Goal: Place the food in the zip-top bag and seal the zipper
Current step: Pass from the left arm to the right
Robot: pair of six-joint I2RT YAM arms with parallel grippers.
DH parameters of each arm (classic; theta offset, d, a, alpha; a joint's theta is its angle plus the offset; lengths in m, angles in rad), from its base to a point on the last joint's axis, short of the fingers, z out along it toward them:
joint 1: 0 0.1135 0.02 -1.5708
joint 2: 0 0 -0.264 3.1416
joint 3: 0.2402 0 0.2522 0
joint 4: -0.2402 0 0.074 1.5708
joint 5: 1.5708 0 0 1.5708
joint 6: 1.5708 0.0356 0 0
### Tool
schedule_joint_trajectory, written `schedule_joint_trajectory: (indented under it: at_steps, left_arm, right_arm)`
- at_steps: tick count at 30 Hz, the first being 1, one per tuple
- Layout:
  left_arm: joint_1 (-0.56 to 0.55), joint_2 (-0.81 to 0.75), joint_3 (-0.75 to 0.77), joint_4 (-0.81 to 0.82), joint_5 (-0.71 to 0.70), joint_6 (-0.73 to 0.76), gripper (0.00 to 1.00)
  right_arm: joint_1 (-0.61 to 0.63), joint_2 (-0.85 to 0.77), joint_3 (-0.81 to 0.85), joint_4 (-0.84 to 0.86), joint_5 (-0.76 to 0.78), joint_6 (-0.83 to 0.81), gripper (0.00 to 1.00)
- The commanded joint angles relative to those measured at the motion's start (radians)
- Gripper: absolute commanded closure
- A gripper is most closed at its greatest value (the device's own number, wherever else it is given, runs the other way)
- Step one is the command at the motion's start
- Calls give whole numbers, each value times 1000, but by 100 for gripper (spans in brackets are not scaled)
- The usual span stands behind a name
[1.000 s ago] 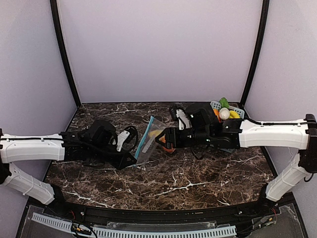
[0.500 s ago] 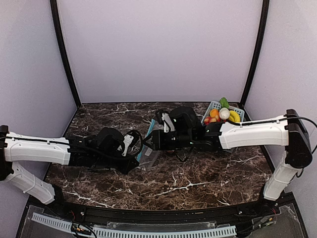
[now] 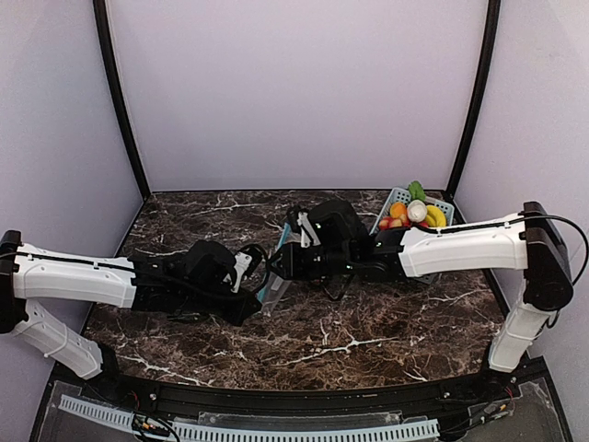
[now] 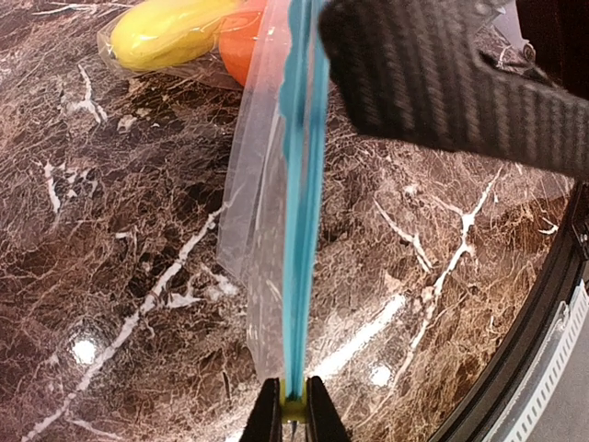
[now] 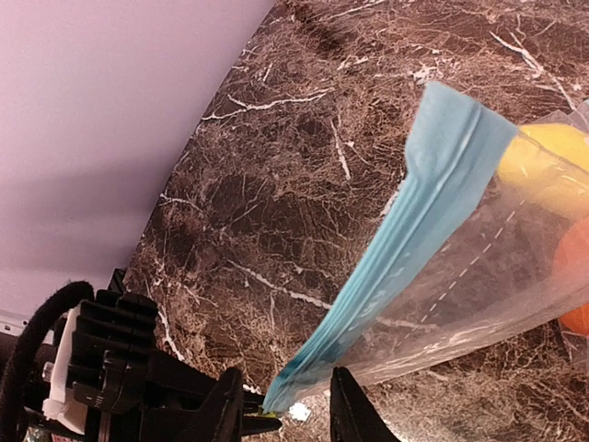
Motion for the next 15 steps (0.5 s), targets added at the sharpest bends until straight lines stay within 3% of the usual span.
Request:
schedule_joint_trajectory:
  at_steps: [1,15]
  left_arm:
    - [-7,-4,-8,4,-16,-9,99]
    - [-10,-7,-15,5,-18,-19,99]
  right_arm:
    - [7,23,28,-9,47,10,73]
    - [7,38,25,-53,86,24,88]
